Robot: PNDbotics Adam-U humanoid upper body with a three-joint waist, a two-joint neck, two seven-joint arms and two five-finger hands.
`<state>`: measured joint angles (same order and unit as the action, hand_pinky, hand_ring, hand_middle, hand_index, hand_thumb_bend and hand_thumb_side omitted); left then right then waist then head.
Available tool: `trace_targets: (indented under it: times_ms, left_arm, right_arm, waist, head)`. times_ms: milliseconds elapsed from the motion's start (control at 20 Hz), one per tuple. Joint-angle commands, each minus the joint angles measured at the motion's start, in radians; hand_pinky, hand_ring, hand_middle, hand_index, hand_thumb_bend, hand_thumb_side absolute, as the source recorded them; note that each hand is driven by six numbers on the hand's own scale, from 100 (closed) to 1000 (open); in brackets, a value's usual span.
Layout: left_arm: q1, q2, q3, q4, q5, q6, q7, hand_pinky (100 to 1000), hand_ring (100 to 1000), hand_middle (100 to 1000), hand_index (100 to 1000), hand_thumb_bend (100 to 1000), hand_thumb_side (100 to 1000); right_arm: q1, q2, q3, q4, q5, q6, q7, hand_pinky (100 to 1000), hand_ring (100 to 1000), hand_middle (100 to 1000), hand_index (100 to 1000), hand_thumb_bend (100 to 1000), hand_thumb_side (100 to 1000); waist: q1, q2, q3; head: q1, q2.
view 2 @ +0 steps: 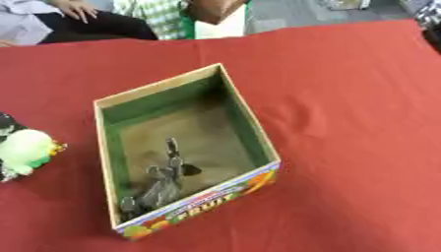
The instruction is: Pick up objects on the table and place them in the box.
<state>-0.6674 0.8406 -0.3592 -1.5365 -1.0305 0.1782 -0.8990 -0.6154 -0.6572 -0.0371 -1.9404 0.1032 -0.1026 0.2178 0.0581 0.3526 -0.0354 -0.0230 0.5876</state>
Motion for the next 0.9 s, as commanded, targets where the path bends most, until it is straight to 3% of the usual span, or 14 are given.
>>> trace_targets:
  times_ms: [50,600,900]
  left_arm:
    - [-0.006,0.025,0.03,-0.038,-0.002,0.021,0.004,386,622,638,814,133,325]
    - [0.022,0.084,0.101,-0.237,0.095,0.074,-0.008,365,583,602,703,100,410]
    - [-0.004,0.087,0.153,-0.33,0.101,0.106,-0.008,318,528,549,615,100,290]
  right_arm:
    - [-0.006,-0.015,-0.014,-0.004,0.003,0.004,0.0,952,917,789,864,100,1000]
    - [0.006,-0.015,-0.018,-0.001,0.007,0.009,0.003,953,916,783,860,100,1000]
    - [0.004,-0.014,-0.018,-0.004,0.002,0.012,-0.003,952,916,783,860,100,1000]
  waist:
    - [-0.002,-0.023,0.0]
    - [0.003,-0.031,0.006]
    - [0.001,-0.039,0.01]
  head:
    - [-0.001,-0.01]
    - [-0.008,-0.008]
    - [-0.008,0.002]
